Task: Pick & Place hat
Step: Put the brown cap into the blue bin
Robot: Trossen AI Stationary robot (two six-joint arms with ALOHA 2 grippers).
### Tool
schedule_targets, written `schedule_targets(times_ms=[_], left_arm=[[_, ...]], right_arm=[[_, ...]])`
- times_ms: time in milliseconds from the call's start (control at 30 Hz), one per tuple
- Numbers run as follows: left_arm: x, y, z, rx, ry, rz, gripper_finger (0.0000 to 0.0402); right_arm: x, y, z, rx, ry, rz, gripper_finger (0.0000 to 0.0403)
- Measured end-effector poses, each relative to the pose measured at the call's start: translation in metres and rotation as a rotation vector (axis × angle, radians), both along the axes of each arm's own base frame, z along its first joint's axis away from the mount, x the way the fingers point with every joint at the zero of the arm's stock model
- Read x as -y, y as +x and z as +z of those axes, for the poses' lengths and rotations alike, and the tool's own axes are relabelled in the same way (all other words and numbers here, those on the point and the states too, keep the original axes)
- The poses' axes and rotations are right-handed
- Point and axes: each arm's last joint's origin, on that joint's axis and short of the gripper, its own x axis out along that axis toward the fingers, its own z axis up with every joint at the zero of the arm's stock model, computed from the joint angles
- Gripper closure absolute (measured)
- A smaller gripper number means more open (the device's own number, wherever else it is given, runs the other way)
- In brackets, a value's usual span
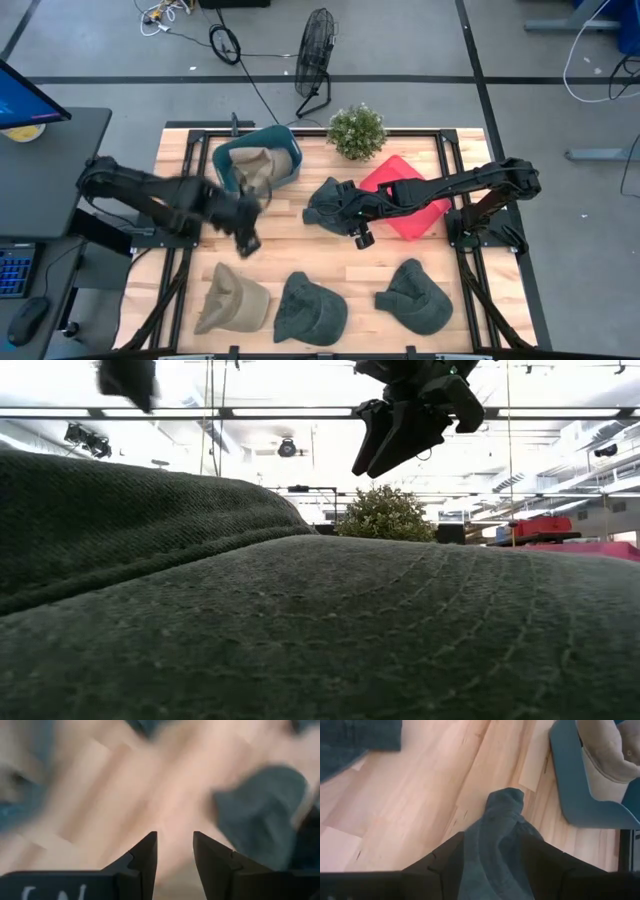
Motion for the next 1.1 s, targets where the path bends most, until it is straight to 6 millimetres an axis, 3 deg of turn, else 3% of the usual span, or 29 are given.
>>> schedule_targets(times_ms=[200,433,533,667,833,1100], left_arm=[[0.060,-0.018,-0.017,-0.039,-0.193,0.106,0.0273],[0.102,-0.044,-0.058,-0.176,-0.228,0.282,0.0273],[0.114,-0.053,-0.075,-0.230,-0.200,0.301,0.0273],[0.126,-0.056,-0.082,-0.247,-0.236,0.309,0.0261],[0.141,-0.051,-0.088,-0.224,-0.311,0.344,0.0221],[0.154,-0.043,-0.120,-0.284,-0.190,0.335,0.0195]], right_arm=[[0.000,0.000,0.000,0.002,0.023,-0.028,0.0211],[0.000,0.000,0.000,0.007,0.030,-0.037,0.0211],[0.000,0.000,0.000,0.007,0.030,-0.037,0.0211],[0.000,0.000,0.000,0.006,0.029,-0.024,0.0211],[-0.002,0.000,0.000,0.000,0.059,0.033,0.0211],[-0.004,0.000,0.000,-0.002,0.062,0.122,0.0211]])
